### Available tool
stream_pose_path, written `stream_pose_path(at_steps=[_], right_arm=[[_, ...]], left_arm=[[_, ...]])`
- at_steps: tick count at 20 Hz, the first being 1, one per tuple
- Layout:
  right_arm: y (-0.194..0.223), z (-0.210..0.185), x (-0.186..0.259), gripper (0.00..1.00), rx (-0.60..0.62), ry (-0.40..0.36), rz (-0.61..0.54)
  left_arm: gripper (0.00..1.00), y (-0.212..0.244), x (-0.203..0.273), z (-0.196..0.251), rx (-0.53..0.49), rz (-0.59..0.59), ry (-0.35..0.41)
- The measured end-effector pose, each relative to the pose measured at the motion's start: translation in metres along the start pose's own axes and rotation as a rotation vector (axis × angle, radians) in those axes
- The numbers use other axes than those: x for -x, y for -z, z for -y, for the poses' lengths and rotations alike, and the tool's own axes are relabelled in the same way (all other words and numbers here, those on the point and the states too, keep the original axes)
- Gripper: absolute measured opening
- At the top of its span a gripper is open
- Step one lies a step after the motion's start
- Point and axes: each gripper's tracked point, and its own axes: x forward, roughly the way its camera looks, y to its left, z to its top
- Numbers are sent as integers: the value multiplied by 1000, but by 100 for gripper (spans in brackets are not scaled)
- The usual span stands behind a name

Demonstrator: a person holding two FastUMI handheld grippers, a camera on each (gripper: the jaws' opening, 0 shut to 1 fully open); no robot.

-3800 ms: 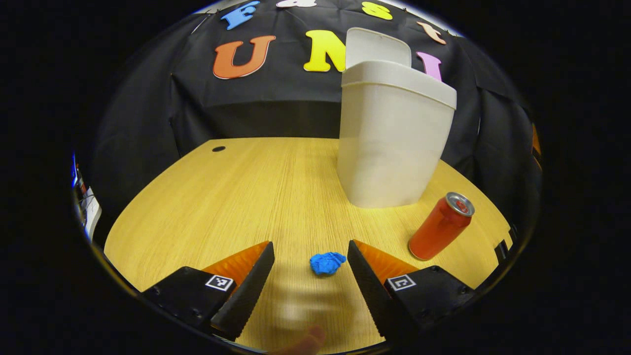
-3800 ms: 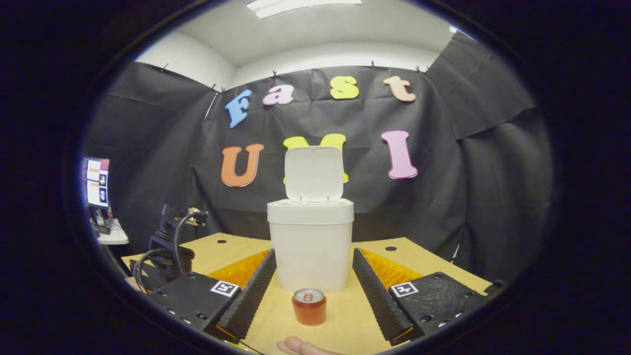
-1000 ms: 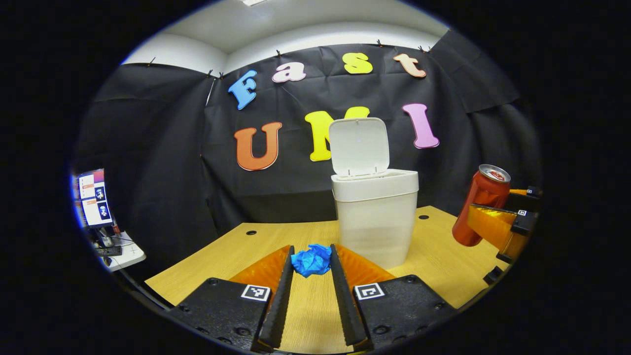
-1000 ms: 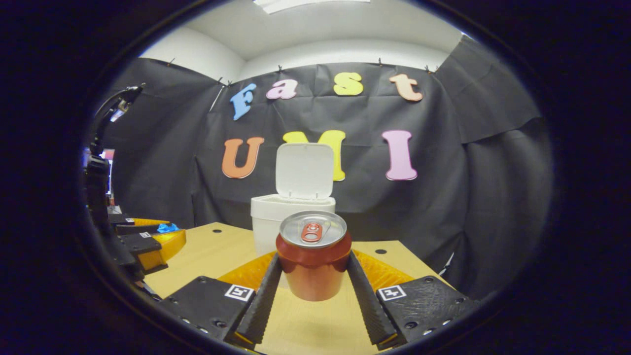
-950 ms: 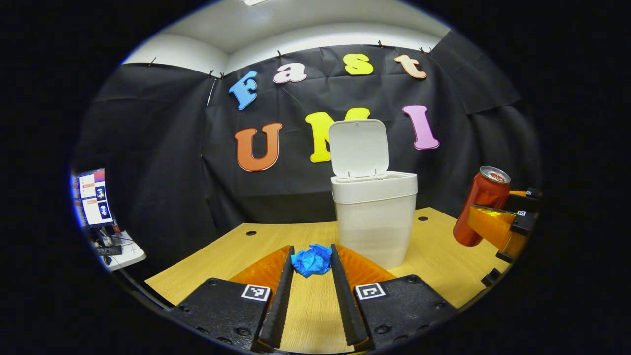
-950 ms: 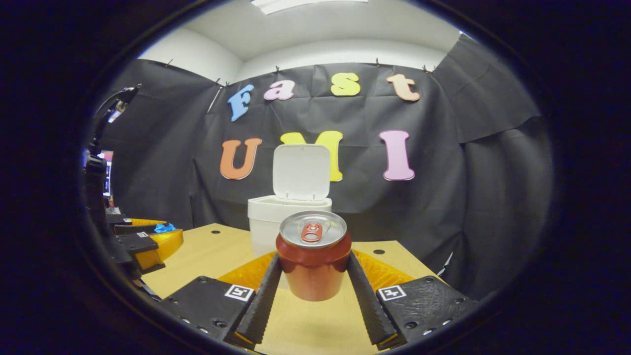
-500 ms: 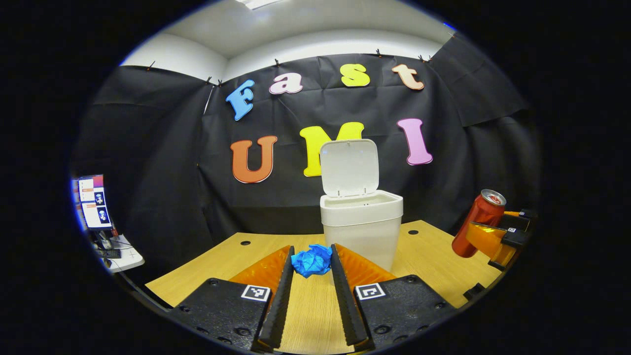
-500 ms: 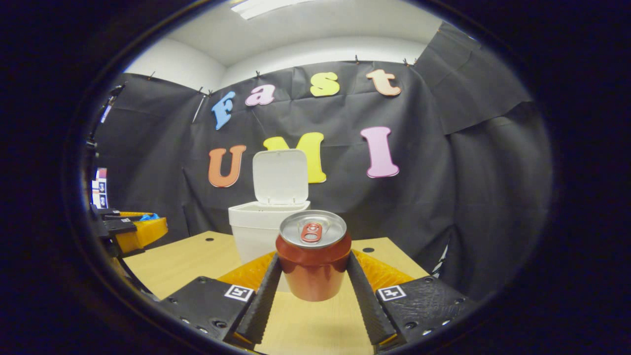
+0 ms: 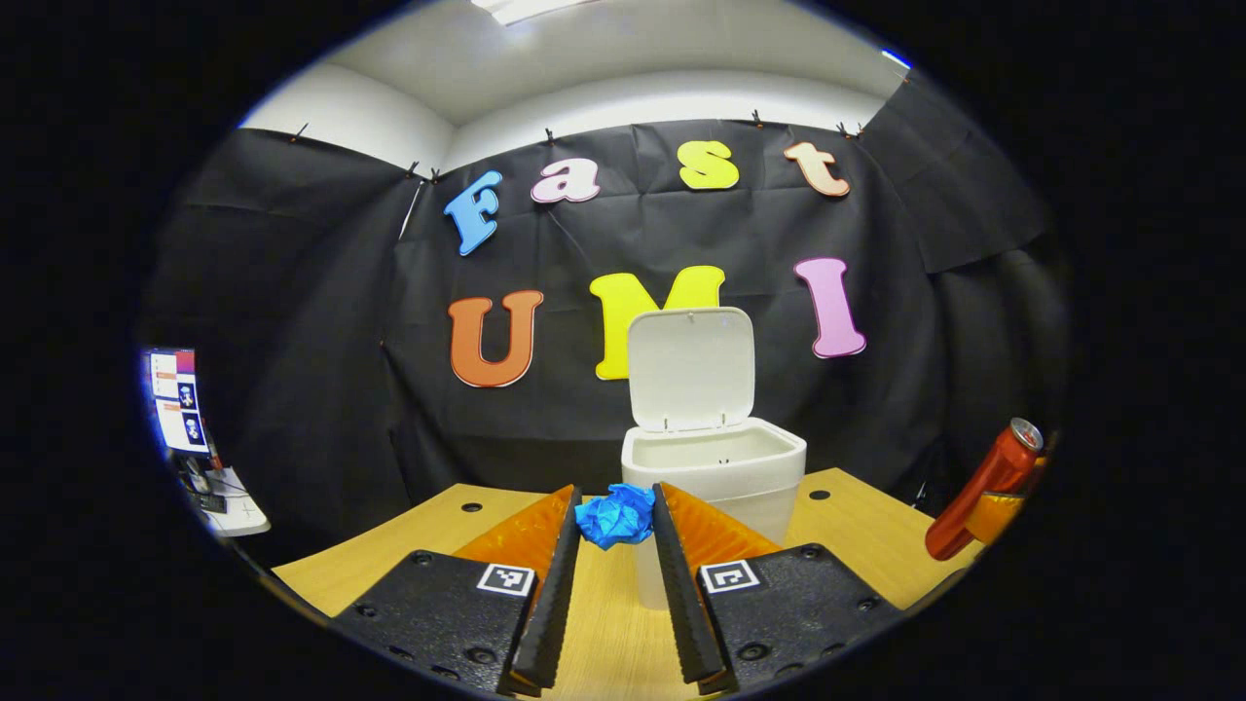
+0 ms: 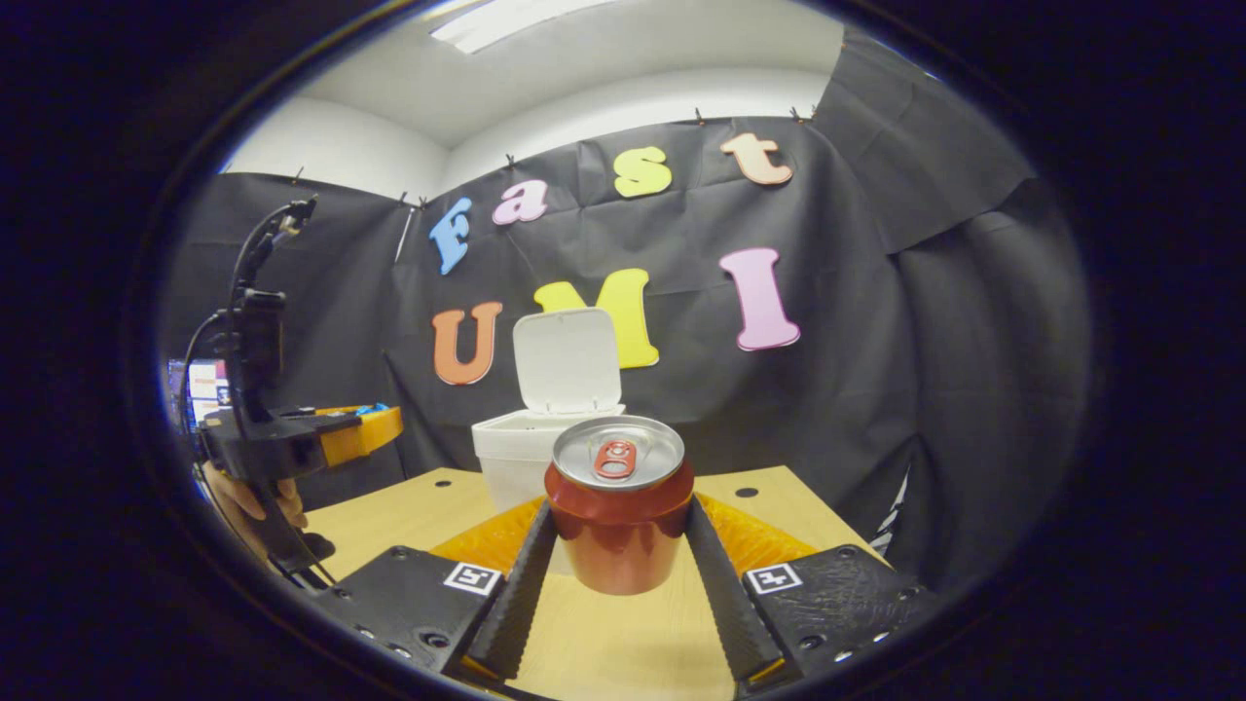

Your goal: Press the lid of the desktop garbage bin to open it, pick up the crumpled paper on the desktop and throw it into the bin, then pick up the pop can on the desktop and drop it into the bin, and finally close the garbage bin lid.

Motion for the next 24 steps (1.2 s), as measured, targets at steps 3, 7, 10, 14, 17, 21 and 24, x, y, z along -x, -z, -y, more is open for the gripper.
stream_pose_path(at_steps=[3, 7, 10, 14, 17, 21, 24], right_arm=[[0, 19, -3, 76, -12, 33, -4], [0, 33, -5, 76, -28, 55, -6], [2, 40, -8, 76, -51, 51, -12], [5, 56, -11, 76, -53, 76, -16], [3, 60, -11, 77, -76, 55, -9], [7, 93, -16, 76, -90, 110, -18], [10, 109, -16, 76, -125, 122, -25]], left_arm=[[48, -13, -32, 2, 33, 27, -5], [46, -22, -79, 8, -12, 59, -10], [46, -20, -108, 27, -16, 58, 36], [46, -11, -149, 43, 66, 31, 72], [47, 2, -177, 54, 92, -3, 62], [47, 13, -200, 70, 46, -16, 72], [47, 13, -209, 86, 21, -4, 87]])
